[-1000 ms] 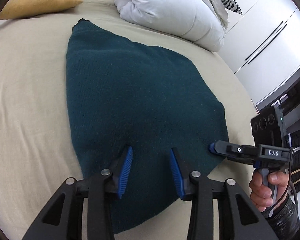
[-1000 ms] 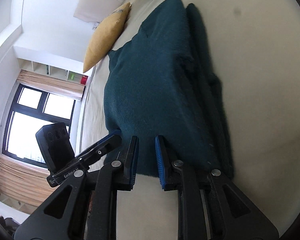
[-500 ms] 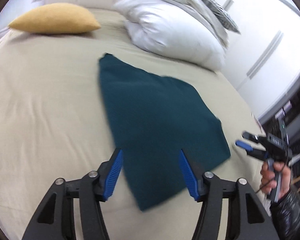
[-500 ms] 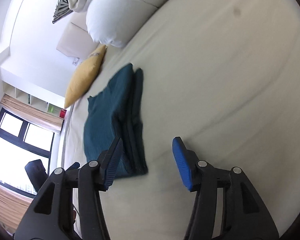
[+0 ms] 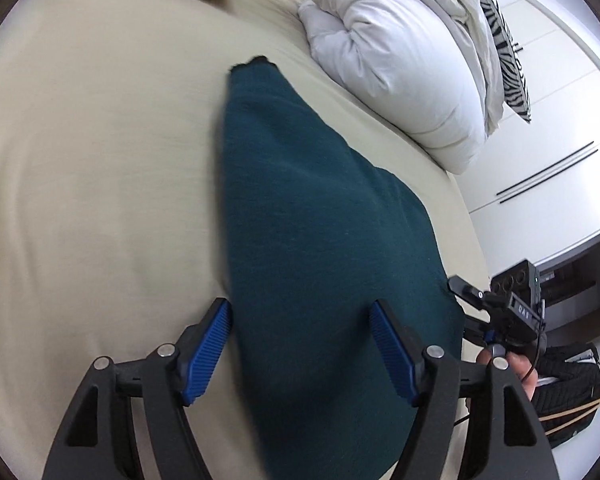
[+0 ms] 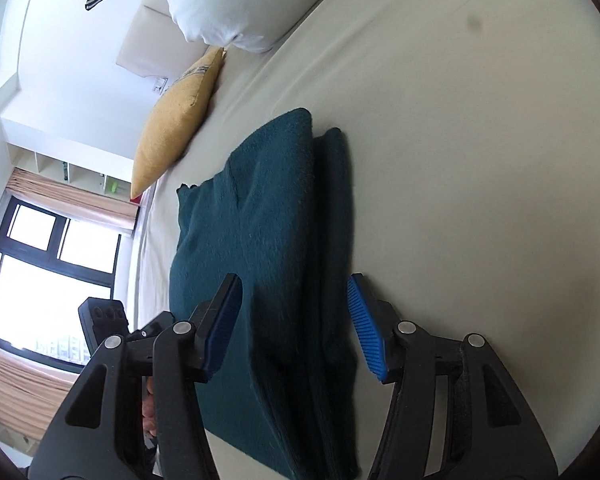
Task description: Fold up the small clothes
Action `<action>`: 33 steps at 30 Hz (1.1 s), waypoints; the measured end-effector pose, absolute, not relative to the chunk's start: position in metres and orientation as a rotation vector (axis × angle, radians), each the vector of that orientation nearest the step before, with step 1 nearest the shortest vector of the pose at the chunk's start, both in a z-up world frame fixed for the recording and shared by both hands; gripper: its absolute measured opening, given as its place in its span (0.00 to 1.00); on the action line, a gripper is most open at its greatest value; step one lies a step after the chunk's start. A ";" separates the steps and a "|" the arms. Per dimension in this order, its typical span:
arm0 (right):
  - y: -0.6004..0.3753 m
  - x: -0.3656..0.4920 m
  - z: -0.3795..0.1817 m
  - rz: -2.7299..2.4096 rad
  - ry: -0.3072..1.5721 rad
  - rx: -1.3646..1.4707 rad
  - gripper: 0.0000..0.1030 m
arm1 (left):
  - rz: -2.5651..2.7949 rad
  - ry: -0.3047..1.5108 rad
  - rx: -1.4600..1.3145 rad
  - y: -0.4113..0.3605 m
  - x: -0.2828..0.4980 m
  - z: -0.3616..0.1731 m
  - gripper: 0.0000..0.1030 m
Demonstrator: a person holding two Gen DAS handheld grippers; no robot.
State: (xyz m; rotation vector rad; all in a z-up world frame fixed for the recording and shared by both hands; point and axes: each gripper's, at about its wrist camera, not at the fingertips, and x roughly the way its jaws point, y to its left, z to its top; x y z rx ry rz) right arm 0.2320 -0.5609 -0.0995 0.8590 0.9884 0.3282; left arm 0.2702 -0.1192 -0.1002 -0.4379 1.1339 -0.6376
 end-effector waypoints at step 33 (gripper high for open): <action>-0.405 0.133 0.004 0.217 0.967 0.279 0.20 | -0.539 1.024 -0.145 -0.046 0.136 -0.014 0.35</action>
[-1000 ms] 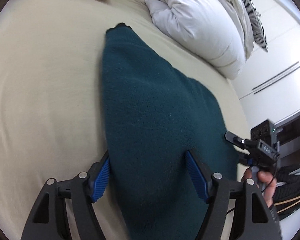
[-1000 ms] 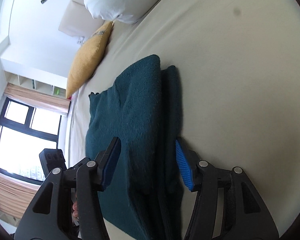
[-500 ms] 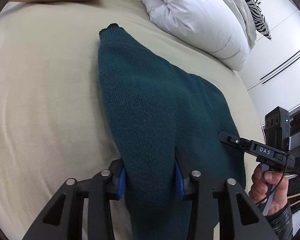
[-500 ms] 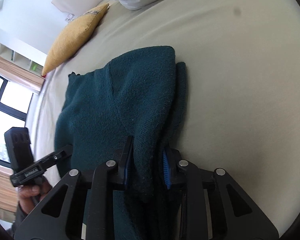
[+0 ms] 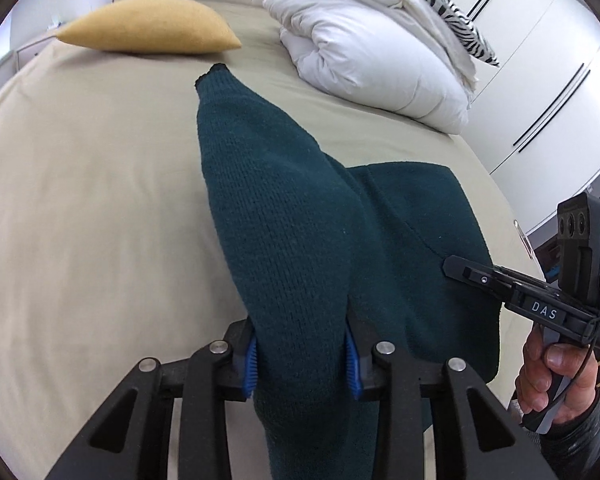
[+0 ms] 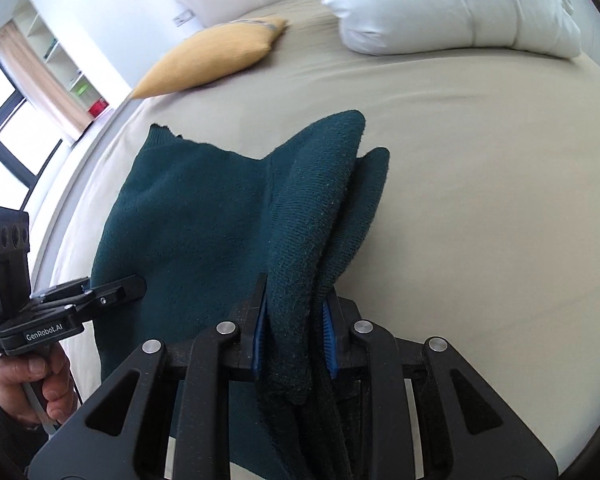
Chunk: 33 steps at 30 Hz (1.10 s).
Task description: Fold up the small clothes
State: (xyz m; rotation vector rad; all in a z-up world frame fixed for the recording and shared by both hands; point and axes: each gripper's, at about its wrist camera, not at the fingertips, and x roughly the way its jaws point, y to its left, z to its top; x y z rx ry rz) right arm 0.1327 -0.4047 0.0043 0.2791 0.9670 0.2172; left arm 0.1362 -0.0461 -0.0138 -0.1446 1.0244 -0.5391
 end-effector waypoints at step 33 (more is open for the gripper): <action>-0.247 0.079 -0.019 0.387 1.024 0.378 0.20 | -0.435 0.979 -0.204 0.069 0.077 -0.037 0.36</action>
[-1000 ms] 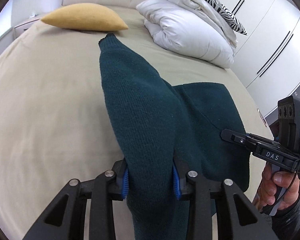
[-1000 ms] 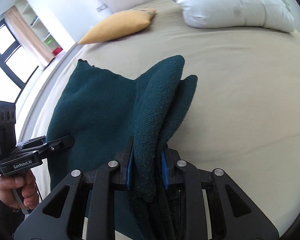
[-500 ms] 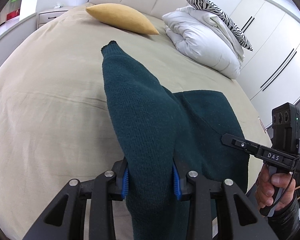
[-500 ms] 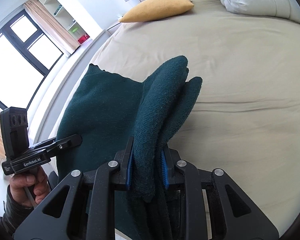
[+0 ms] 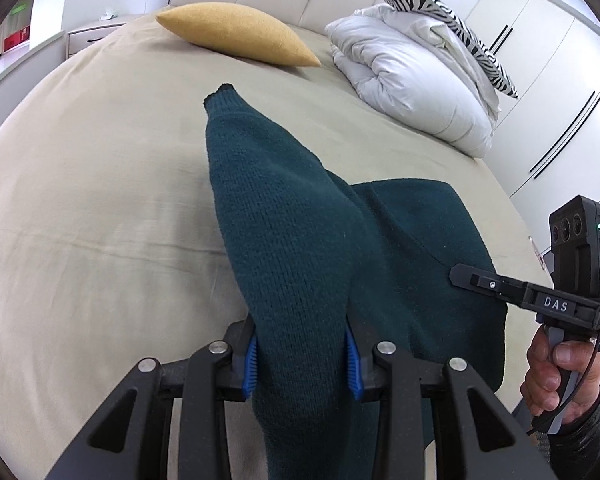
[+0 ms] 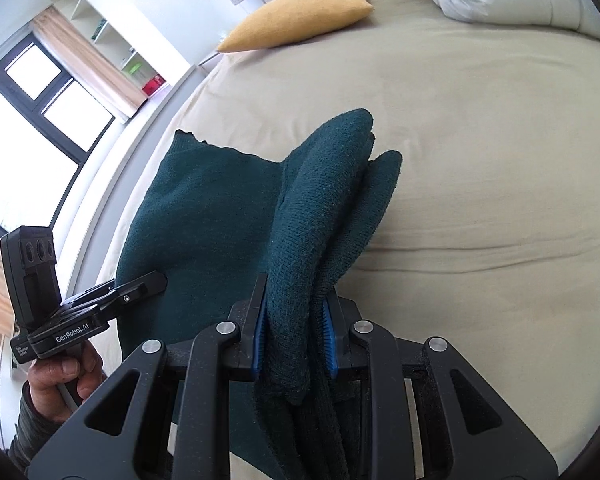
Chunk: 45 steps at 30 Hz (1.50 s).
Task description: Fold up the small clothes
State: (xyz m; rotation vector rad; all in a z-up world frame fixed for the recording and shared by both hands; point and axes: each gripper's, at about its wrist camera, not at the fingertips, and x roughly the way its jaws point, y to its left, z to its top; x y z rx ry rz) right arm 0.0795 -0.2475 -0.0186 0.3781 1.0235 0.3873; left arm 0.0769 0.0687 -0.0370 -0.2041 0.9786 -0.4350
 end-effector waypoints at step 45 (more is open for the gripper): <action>-0.265 0.058 -0.095 0.438 0.989 0.657 0.39 | -0.449 0.887 -0.213 0.066 0.030 -0.059 0.58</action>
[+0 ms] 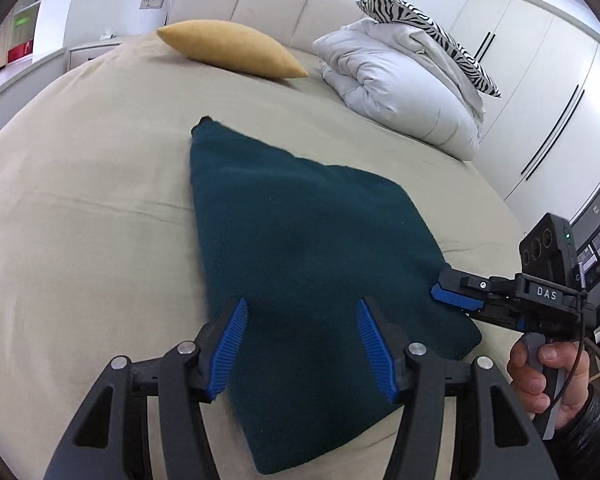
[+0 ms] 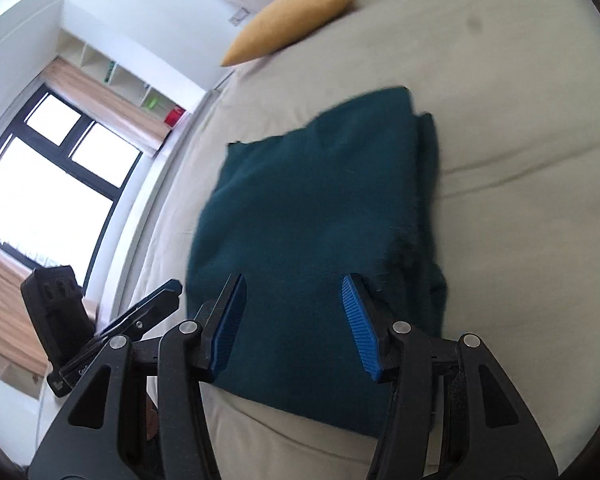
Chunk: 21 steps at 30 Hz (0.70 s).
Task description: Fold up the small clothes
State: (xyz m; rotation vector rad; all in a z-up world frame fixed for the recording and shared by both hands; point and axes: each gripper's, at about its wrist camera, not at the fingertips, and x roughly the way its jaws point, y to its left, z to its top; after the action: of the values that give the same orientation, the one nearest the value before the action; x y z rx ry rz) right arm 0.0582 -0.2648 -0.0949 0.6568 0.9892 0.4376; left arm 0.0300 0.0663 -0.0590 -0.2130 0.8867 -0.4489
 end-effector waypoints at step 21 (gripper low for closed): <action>-0.345 -0.053 -0.075 0.203 0.751 0.682 0.49 | -0.257 0.499 -0.004 0.073 -0.067 0.016 1.00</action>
State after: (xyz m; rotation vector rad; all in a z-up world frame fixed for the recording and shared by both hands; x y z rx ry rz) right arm -0.0535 -0.3453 -0.0748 0.6821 0.7506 0.2026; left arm -0.0672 0.0732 0.0161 -0.0041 0.4990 -0.2568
